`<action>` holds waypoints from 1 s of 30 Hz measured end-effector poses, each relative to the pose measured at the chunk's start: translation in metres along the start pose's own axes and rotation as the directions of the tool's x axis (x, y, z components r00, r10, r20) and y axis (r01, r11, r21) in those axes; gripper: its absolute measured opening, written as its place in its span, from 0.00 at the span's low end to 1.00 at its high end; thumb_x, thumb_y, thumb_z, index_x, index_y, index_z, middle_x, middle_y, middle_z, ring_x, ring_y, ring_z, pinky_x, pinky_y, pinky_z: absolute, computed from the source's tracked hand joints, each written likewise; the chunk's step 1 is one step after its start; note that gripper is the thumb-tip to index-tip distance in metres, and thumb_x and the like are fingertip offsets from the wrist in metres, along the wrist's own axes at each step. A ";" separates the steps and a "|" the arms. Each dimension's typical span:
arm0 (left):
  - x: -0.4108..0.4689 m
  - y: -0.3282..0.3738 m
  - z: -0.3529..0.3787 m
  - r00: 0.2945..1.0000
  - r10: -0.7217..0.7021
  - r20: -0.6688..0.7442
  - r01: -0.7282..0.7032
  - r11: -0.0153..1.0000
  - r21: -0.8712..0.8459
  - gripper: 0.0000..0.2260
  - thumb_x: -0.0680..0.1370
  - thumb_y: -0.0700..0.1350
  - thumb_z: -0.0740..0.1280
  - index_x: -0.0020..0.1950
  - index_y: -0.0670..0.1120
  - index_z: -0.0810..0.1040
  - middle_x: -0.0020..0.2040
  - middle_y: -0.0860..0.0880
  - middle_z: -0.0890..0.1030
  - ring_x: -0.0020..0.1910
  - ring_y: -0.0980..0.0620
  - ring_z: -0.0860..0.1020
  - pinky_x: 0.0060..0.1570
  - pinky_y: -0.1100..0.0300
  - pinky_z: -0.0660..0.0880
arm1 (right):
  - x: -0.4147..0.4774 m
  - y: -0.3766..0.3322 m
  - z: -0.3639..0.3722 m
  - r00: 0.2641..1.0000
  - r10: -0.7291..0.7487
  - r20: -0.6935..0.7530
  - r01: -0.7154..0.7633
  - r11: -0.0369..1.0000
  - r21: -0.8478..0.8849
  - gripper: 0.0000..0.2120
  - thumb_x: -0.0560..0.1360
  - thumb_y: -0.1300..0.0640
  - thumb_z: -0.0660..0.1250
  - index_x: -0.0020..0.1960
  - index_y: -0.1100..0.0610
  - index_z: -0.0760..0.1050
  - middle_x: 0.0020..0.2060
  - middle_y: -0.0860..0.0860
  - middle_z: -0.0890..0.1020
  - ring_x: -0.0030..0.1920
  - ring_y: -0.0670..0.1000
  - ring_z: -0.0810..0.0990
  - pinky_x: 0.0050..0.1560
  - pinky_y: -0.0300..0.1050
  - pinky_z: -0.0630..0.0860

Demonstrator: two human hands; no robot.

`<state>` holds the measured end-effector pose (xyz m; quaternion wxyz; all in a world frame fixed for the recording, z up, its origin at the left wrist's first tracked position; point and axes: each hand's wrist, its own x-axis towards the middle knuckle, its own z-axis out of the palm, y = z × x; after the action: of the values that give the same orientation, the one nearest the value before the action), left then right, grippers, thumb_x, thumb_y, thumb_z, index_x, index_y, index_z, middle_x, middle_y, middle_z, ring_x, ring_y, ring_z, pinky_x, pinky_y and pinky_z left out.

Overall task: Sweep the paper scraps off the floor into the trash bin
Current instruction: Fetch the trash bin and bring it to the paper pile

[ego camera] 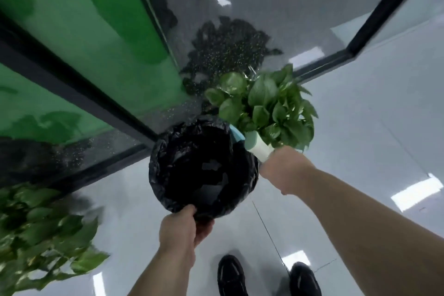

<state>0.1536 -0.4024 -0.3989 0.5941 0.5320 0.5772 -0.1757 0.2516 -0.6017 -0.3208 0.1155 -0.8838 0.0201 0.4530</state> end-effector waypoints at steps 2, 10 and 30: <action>-0.066 0.021 -0.001 0.997 0.018 0.068 -0.022 0.998 0.056 0.09 0.81 0.39 0.66 0.51 0.33 0.81 0.40 0.36 0.86 0.35 0.40 0.85 0.41 0.50 0.84 | -0.055 0.013 -0.035 0.995 0.089 -0.050 -0.090 0.996 -0.020 0.10 0.75 0.69 0.64 0.51 0.57 0.77 0.35 0.51 0.74 0.43 0.56 0.77 0.41 0.45 0.79; -0.279 0.086 0.035 0.907 0.130 0.400 -0.264 0.916 0.302 0.06 0.82 0.36 0.64 0.49 0.34 0.77 0.32 0.37 0.83 0.27 0.42 0.82 0.24 0.58 0.80 | -0.297 0.121 -0.123 0.914 0.283 -0.290 -0.075 0.821 0.566 0.12 0.73 0.67 0.65 0.36 0.55 0.67 0.32 0.51 0.73 0.36 0.56 0.77 0.41 0.47 0.81; -0.655 -0.249 0.237 0.520 -0.328 0.789 -0.753 0.260 0.604 0.07 0.82 0.35 0.63 0.55 0.32 0.77 0.45 0.31 0.85 0.40 0.37 0.85 0.33 0.52 0.84 | -0.705 0.471 0.161 0.270 0.952 0.145 0.290 -0.224 0.930 0.06 0.68 0.62 0.63 0.44 0.65 0.72 0.29 0.59 0.75 0.22 0.55 0.72 0.26 0.43 0.70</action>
<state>-0.1111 -0.9588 0.0111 0.3674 0.7054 -0.0921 -0.5991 -0.3580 -1.0727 0.0687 0.4595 -0.4941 0.7150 -0.1831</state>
